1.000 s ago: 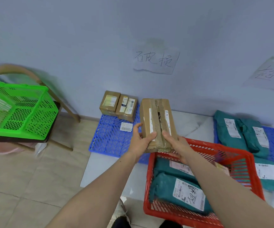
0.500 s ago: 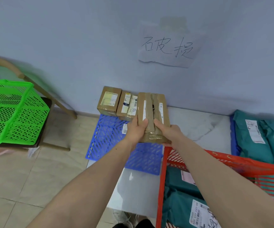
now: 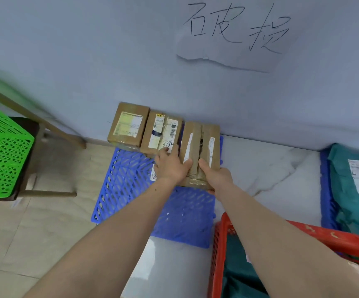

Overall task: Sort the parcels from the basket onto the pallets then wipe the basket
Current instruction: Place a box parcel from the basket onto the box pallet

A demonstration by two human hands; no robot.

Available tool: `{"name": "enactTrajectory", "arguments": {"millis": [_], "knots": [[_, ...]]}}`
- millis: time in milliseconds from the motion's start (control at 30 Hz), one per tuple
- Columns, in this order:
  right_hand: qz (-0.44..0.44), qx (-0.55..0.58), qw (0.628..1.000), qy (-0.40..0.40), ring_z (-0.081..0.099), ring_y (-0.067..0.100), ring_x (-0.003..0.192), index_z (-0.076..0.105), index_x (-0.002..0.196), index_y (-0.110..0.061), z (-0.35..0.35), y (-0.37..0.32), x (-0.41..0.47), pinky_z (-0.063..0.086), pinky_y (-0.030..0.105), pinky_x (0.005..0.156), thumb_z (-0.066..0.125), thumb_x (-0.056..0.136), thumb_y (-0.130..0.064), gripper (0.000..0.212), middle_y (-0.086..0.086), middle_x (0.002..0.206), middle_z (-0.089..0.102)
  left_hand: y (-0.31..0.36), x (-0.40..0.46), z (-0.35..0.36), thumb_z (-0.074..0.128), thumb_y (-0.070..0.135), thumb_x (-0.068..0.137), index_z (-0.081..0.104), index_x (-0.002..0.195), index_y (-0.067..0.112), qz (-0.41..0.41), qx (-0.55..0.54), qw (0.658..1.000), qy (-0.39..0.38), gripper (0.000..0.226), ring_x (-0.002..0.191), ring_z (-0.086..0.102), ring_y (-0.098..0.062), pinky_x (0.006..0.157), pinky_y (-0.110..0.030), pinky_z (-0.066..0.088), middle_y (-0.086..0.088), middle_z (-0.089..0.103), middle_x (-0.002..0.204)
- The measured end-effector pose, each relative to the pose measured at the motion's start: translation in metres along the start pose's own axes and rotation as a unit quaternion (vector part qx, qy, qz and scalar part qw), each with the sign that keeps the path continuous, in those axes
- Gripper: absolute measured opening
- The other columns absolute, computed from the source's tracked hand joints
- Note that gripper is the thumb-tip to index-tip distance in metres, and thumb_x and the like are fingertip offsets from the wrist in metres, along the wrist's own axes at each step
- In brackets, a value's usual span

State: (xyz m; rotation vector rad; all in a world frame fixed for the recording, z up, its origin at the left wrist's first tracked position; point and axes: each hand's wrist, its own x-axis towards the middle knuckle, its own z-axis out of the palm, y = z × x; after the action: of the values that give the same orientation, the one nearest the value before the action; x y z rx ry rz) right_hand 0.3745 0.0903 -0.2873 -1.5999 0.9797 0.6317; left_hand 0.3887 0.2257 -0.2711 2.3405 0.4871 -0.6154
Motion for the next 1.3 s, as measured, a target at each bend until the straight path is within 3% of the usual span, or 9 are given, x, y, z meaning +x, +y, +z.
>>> {"name": "enactTrajectory", "arguments": {"millis": [100, 267, 500, 833, 967, 1067, 1133, 1200, 1300], "knots": [[-0.008, 0.008, 1.0, 0.022, 0.066, 0.024, 0.098, 0.062, 0.109, -0.02, 0.011, 0.007, 0.022, 0.057, 0.045, 0.091, 0.076, 0.061, -0.067, 0.069, 0.001, 0.106, 0.069, -0.009, 0.015, 0.01, 0.057, 0.048, 0.091, 0.021, 0.154, 0.025, 0.03, 0.052, 0.998, 0.034, 0.076, 0.148, 0.007, -0.031, 0.12, -0.049, 0.013, -0.009, 0.01, 0.161], [-0.025, 0.029, 0.998, 0.057, 0.064, 0.022, 0.103, 0.056, 0.119, -0.018, 0.023, 0.011, 0.044, 0.052, 0.042, 0.098, 0.079, 0.072, -0.054, 0.064, -0.001, 0.109, 0.066, -0.022, 0.032, 0.024, 0.051, 0.052, 0.094, 0.01, 0.156, 0.015, 0.07, 0.106, 0.991, 0.047, 0.083, 0.151, -0.009, -0.028, 0.123, -0.047, 0.001, -0.007, 0.0, 0.165], [-0.03, 0.026, 0.998, 0.053, 0.064, 0.021, 0.105, 0.059, 0.124, -0.013, 0.033, 0.009, 0.064, 0.052, 0.04, 0.1, 0.076, 0.08, -0.046, 0.058, 0.0, 0.115, 0.068, -0.03, 0.035, 0.032, 0.053, 0.051, 0.094, 0.007, 0.156, 0.013, 0.087, 0.155, 0.982, 0.064, 0.086, 0.151, -0.009, -0.03, 0.123, -0.05, 0.004, -0.006, 0.0, 0.165], [-0.04, -0.007, 0.997, 0.06, 0.065, 0.021, 0.106, 0.059, 0.126, -0.013, 0.028, 0.005, 0.061, 0.051, 0.037, 0.099, 0.075, 0.081, -0.047, 0.059, 0.003, 0.118, 0.068, -0.026, 0.033, 0.022, 0.047, 0.048, 0.098, 0.01, 0.157, 0.016, 0.069, 0.132, 0.988, 0.035, 0.077, 0.151, -0.011, -0.025, 0.122, -0.051, -0.003, -0.001, -0.002, 0.166], [-0.036, -0.027, 0.997, 0.07, 0.06, 0.02, 0.102, 0.055, 0.126, -0.01, 0.018, -0.003, 0.045, 0.049, 0.033, 0.094, 0.07, 0.086, -0.045, 0.055, 0.004, 0.12, 0.064, -0.024, 0.026, 0.013, 0.046, 0.047, 0.099, 0.012, 0.156, 0.014, 0.075, 0.12, 0.99, 0.025, 0.074, 0.152, -0.011, -0.022, 0.122, -0.049, -0.006, -0.002, 0.0, 0.166], [-0.038, -0.032, 0.996, 0.068, 0.057, 0.024, 0.112, 0.051, 0.13, -0.007, 0.009, -0.007, 0.029, 0.044, 0.029, 0.089, 0.067, 0.089, -0.047, 0.059, 0.003, 0.12, 0.059, -0.02, 0.015, 0.006, 0.046, 0.046, 0.099, 0.014, 0.156, 0.012, 0.083, 0.108, 0.991, 0.018, 0.074, 0.152, -0.007, -0.022, 0.122, -0.048, -0.004, -0.004, 0.004, 0.165], [-0.041, -0.028, 0.997, 0.063, 0.059, 0.024, 0.108, 0.054, 0.123, -0.007, 0.004, -0.011, 0.014, 0.046, 0.03, 0.086, 0.066, 0.089, -0.048, 0.055, 0.004, 0.114, 0.059, -0.015, 0.003, 0.0, 0.046, 0.044, 0.099, 0.018, 0.156, 0.012, 0.085, 0.095, 0.992, 0.018, 0.071, 0.152, -0.003, -0.022, 0.122, -0.047, -0.003, -0.004, 0.008, 0.165], [-0.05, -0.019, 0.997, 0.058, 0.058, 0.018, 0.085, 0.057, 0.096, -0.011, -0.002, -0.012, -0.001, 0.046, 0.027, 0.072, 0.066, 0.089, -0.047, 0.037, 0.004, 0.095, 0.06, -0.007, -0.011, -0.008, 0.048, 0.042, 0.099, 0.029, 0.151, 0.01, 0.089, 0.078, 0.993, 0.023, 0.065, 0.151, 0.006, -0.022, 0.121, -0.047, -0.001, -0.004, 0.015, 0.163], [-0.069, -0.016, 0.996, 0.051, 0.04, 0.012, 0.06, 0.043, 0.068, -0.02, -0.013, -0.014, -0.031, 0.033, 0.024, 0.054, 0.064, 0.09, -0.045, 0.039, 0.0, 0.072, 0.044, 0.003, -0.034, -0.018, 0.05, 0.04, 0.098, 0.044, 0.141, 0.009, 0.101, 0.058, 0.993, 0.038, 0.053, 0.147, 0.022, -0.023, 0.121, -0.049, 0.012, -0.005, 0.028, 0.158]]}}
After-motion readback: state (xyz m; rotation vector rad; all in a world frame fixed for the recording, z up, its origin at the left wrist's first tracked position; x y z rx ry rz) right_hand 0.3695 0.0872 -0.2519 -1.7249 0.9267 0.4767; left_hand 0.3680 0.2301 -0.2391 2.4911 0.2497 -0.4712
